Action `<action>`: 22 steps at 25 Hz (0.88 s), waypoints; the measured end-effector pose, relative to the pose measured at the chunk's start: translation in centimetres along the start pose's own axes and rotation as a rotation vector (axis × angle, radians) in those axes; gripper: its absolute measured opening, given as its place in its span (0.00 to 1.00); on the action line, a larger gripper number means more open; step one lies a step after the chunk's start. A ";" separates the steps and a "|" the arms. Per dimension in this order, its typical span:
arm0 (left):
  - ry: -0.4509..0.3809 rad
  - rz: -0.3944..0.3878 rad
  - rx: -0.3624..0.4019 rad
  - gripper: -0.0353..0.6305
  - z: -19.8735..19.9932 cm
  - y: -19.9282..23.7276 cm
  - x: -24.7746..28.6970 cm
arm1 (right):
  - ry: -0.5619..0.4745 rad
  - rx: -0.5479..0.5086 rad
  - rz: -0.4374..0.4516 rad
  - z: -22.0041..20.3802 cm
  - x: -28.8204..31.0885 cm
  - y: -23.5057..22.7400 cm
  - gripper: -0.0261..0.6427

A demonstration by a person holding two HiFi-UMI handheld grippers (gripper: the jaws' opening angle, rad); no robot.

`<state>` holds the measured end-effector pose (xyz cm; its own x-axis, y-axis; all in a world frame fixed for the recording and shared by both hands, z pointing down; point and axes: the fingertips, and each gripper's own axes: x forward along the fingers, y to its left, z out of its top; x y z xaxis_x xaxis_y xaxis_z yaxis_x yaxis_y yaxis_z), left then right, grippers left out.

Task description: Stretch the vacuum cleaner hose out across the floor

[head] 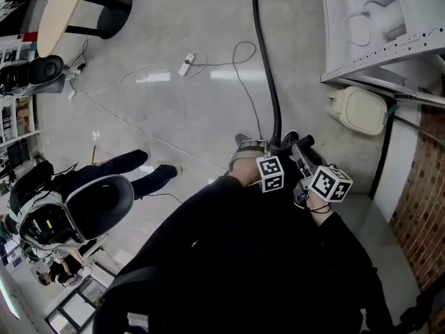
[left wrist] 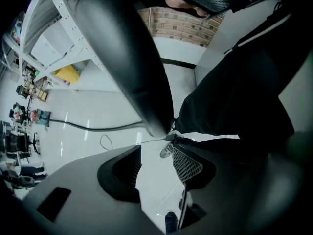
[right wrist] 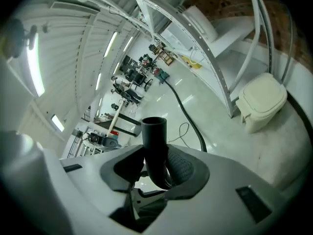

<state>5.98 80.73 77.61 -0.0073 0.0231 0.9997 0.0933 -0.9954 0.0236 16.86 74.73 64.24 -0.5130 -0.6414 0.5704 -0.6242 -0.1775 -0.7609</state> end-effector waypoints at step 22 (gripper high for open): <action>-0.022 -0.317 -0.248 0.34 -4.9 -1.0 6.7 | -0.080 0.224 -0.545 -8.0 -3.7 -34.4 0.25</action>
<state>0.98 81.40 84.25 0.0247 0.3320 0.9430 -0.1536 -0.9308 0.3317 35.45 89.16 90.78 -0.1018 -0.4660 0.8789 -0.6409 -0.6450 -0.4162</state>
